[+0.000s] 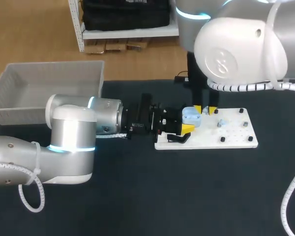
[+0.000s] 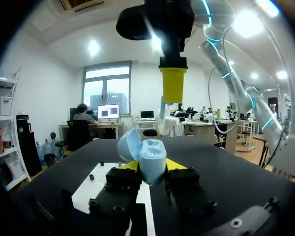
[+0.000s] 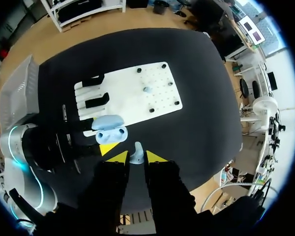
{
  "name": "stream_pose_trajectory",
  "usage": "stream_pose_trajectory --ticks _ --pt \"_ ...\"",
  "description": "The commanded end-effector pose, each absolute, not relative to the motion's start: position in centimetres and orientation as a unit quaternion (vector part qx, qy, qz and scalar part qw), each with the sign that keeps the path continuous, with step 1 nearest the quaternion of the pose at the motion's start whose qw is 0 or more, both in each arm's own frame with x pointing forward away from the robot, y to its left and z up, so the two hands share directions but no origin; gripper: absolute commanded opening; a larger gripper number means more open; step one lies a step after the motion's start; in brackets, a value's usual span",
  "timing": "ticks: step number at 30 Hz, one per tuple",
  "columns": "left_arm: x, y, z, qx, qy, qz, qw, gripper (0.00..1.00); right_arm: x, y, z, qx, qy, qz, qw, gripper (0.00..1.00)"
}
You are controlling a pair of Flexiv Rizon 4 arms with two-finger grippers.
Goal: Pick up each earbud case from the left stands, insert the matching earbuds, close the lid, and place the case in the box.
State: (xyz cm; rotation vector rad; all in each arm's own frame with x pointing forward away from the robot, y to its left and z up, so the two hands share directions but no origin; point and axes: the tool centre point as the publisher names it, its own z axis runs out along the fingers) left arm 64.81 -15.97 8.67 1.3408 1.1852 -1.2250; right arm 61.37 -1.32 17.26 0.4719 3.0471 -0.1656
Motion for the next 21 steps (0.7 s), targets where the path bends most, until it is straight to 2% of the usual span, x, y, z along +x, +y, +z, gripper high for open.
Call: stream_pose_trajectory --ticks 1,21 --pt "64.6 -16.0 8.6 0.545 0.484 -0.497 0.470 0.00 61.3 -1.1 17.8 0.175 0.982 -0.060 0.031 0.00" --pt "64.6 -16.0 8.6 0.545 0.484 -0.497 0.470 0.00 62.5 1.5 17.8 0.275 0.961 -0.025 -0.007 0.00"
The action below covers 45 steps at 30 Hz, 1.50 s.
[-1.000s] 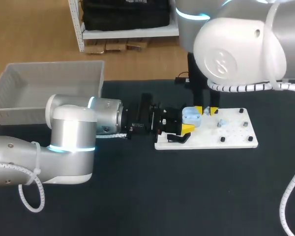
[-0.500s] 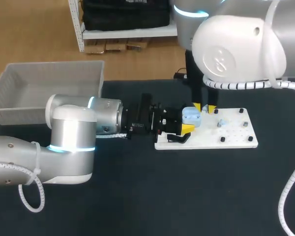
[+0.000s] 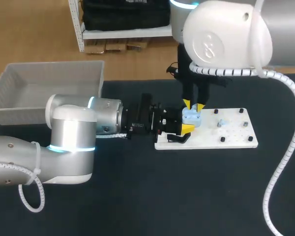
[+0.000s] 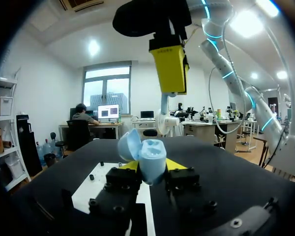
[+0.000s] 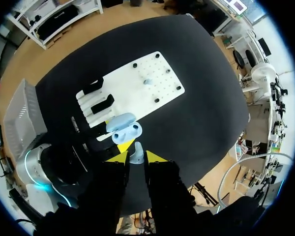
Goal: Pick up each earbud case from the left stands, insert the matching earbuds, close the lid, and place the case in the box.
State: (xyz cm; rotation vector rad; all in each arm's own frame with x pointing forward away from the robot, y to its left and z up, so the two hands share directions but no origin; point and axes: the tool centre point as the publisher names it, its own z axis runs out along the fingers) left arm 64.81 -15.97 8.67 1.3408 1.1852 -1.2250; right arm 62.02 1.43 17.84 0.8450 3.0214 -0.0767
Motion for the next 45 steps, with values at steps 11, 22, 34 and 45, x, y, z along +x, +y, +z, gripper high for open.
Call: stream_pose_trajectory --ticks 11,22,34,45 --pt "64.6 -16.0 8.6 0.545 0.484 -0.497 0.470 0.00 62.7 1.9 17.1 0.287 0.957 -0.021 -0.034 0.00" --pt "64.6 -16.0 8.6 0.545 0.484 -0.497 0.470 0.00 63.0 1.5 16.6 0.283 0.958 -0.019 -0.041 0.00" --pt "64.6 -16.0 8.6 0.545 0.484 -0.497 0.470 0.00 63.2 1.3 16.2 0.283 0.958 -0.021 -0.048 0.00" --pt "64.6 -16.0 8.6 0.545 0.484 -0.497 0.470 0.00 63.5 1.3 15.9 0.284 0.957 -0.021 -0.052 0.00"
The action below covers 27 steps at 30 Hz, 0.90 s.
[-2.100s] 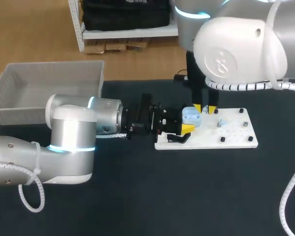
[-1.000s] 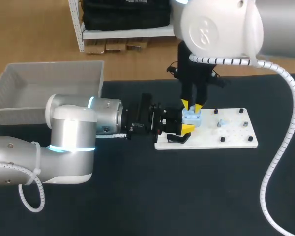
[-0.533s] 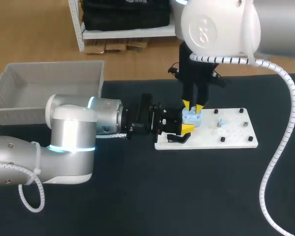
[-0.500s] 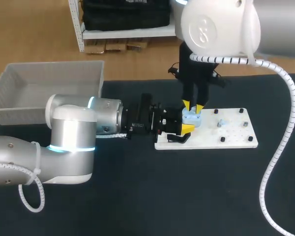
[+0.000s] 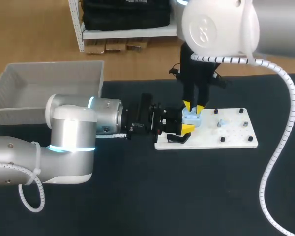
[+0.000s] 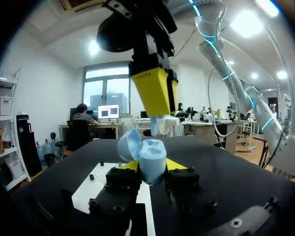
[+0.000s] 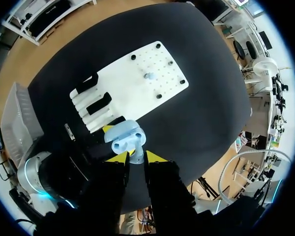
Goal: Pick up each earbud case from the left stands, insert the matching earbuds, close the lid, and place the case in the box.
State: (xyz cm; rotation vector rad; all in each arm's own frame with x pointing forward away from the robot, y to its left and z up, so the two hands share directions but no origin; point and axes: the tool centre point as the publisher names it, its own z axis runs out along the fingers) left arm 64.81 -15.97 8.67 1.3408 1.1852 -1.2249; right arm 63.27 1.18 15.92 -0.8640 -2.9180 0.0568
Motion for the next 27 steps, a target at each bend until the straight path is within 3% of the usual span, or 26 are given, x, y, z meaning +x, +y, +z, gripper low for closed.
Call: stream_pose_trajectory --ticks 1,27 --pt "64.64 -16.01 8.62 0.545 0.484 -0.497 0.470 0.00 63.61 1.24 15.78 -0.284 -0.957 0.022 0.052 0.00" --pt "64.64 -16.01 8.62 0.545 0.484 -0.497 0.470 0.00 63.87 0.72 14.94 -0.292 -0.954 0.028 0.064 0.00"
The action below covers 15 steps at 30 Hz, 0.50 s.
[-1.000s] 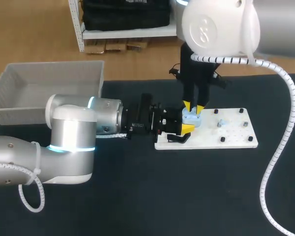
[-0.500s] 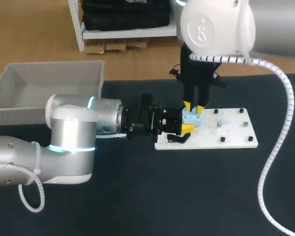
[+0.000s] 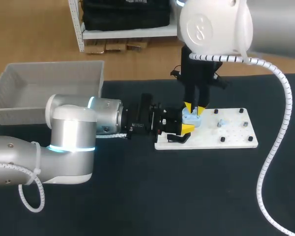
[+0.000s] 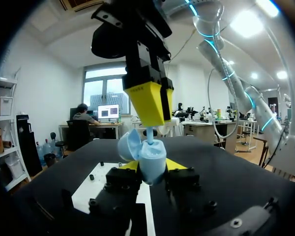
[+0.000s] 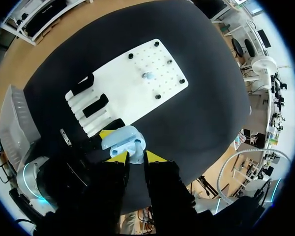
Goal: Pick up each earbud case from the left stands, insert the matching earbuds, close the lid, and place the case in the box.
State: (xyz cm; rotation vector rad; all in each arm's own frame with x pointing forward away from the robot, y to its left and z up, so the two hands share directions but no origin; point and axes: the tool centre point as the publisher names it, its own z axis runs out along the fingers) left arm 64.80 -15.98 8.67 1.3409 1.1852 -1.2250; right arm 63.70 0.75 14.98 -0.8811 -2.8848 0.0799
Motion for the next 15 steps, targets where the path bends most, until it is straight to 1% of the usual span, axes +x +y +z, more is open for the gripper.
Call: stream_pose_trajectory --ticks 1,15 --pt "64.64 -16.01 8.62 0.545 0.484 -0.497 0.470 0.00 63.87 0.71 14.91 -0.291 -0.954 0.027 0.064 0.00" --pt "64.64 -16.01 8.62 0.545 0.484 -0.497 0.470 0.00 64.16 0.70 14.19 -0.291 -0.954 0.025 0.070 0.00"
